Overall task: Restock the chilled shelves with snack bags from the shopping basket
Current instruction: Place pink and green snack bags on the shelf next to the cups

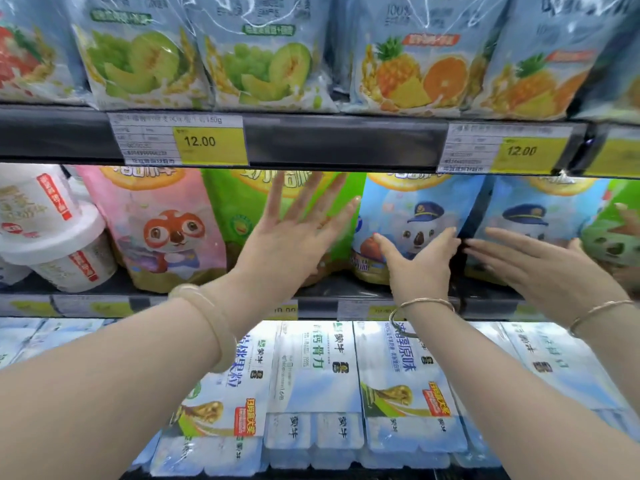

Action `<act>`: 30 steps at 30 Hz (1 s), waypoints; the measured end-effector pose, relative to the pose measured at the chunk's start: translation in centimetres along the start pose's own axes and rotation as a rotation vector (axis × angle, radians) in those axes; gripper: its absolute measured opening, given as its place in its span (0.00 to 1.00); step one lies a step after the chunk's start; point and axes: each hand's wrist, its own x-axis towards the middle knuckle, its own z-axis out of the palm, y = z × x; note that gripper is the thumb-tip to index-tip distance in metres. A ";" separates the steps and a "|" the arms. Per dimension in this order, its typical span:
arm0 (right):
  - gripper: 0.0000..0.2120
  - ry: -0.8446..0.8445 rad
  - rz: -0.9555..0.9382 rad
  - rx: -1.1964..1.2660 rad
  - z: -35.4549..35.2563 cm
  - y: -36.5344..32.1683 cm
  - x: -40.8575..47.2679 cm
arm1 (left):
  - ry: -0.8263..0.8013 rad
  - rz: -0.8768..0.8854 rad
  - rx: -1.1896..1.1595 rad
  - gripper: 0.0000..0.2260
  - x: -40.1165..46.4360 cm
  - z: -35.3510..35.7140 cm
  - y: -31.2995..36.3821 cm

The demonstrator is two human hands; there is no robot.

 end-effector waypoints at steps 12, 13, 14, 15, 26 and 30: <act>0.55 -0.164 -0.127 -0.249 0.3 1.8 1.4 | -0.195 0.056 -0.036 0.64 0.8 2.8 -2.3; 0.55 -0.168 -0.133 -0.268 0.2 2.0 1.5 | -0.197 0.061 -0.040 0.64 0.7 2.9 -2.5; 0.55 -0.169 -0.137 -0.283 0.1 2.1 1.5 | -0.188 0.067 -0.042 0.64 0.5 2.8 -2.6; 0.54 -0.161 -0.139 -0.295 0.1 2.2 1.4 | -0.161 0.076 -0.029 0.64 0.3 2.7 -2.7; 0.42 0.057 -0.577 -0.409 4.5 -2.3 -7.6 | 0.000 -0.304 -0.268 0.53 -9.0 2.1 -5.2; 0.38 -0.069 -1.101 -0.737 8.1 -5.5 -10.0 | -0.147 -0.764 -0.745 0.55 -10.6 2.3 -6.7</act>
